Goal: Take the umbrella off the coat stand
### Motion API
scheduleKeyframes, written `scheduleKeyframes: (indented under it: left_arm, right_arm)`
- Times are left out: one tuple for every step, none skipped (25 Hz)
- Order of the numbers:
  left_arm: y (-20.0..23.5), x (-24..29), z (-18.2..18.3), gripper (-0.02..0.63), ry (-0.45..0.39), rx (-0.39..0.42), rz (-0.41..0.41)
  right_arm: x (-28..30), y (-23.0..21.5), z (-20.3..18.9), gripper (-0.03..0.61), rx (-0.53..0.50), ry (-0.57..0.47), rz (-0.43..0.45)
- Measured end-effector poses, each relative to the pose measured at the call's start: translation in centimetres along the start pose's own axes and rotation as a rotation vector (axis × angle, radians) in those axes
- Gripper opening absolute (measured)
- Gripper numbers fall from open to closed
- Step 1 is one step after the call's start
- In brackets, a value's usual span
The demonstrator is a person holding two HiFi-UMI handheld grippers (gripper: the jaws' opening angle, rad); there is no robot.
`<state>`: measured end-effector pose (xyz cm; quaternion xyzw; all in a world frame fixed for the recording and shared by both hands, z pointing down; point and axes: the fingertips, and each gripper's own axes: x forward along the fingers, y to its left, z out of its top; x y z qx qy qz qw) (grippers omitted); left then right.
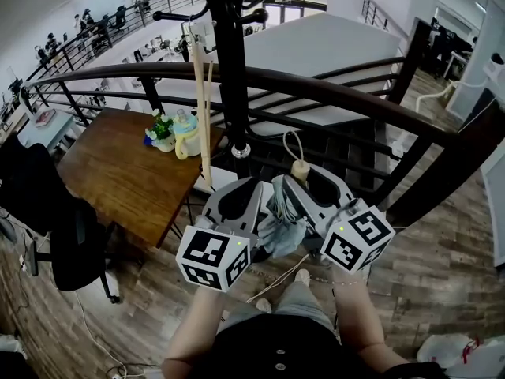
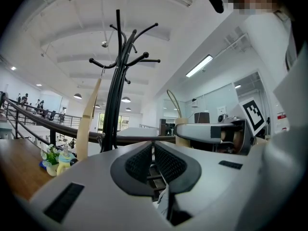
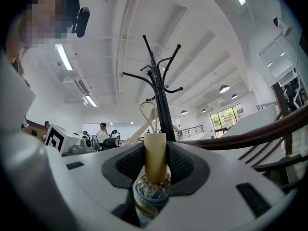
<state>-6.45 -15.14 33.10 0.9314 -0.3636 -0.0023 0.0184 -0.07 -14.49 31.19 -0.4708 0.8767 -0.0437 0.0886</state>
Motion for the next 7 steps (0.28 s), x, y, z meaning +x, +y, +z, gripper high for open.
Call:
scheduleKeyframes:
  left_arm:
    - [0.04, 0.02, -0.04, 0.017, 0.002, 0.000, 0.000]
    - [0.09, 0.07, -0.06, 0.017, 0.004, 0.000, 0.000]
    - [0.11, 0.13, -0.06, 0.017, 0.006, -0.001, -0.001]
    - [0.09, 0.20, -0.03, 0.017, 0.007, -0.002, -0.001]
    - [0.06, 0.28, 0.01, 0.017, 0.009, -0.003, -0.002]
    - [0.02, 0.37, 0.05, 0.017, 0.011, -0.006, -0.002]
    - [-0.02, 0.47, 0.10, 0.017, 0.012, -0.009, -0.002]
  right_arm:
    - [0.00, 0.01, -0.06, 0.152, 0.006, 0.000, 0.002]
    - [-0.01, -0.01, -0.07, 0.152, 0.012, -0.001, 0.002]
    - [-0.03, -0.05, -0.04, 0.152, 0.016, -0.001, 0.002]
    - [-0.06, -0.11, 0.02, 0.152, 0.018, -0.001, 0.001]
    - [-0.09, -0.18, 0.10, 0.152, 0.019, 0.000, 0.000]
    - [-0.13, -0.25, 0.19, 0.152, 0.019, 0.001, -0.001]
    - [-0.16, -0.33, 0.28, 0.152, 0.019, 0.002, -0.001]
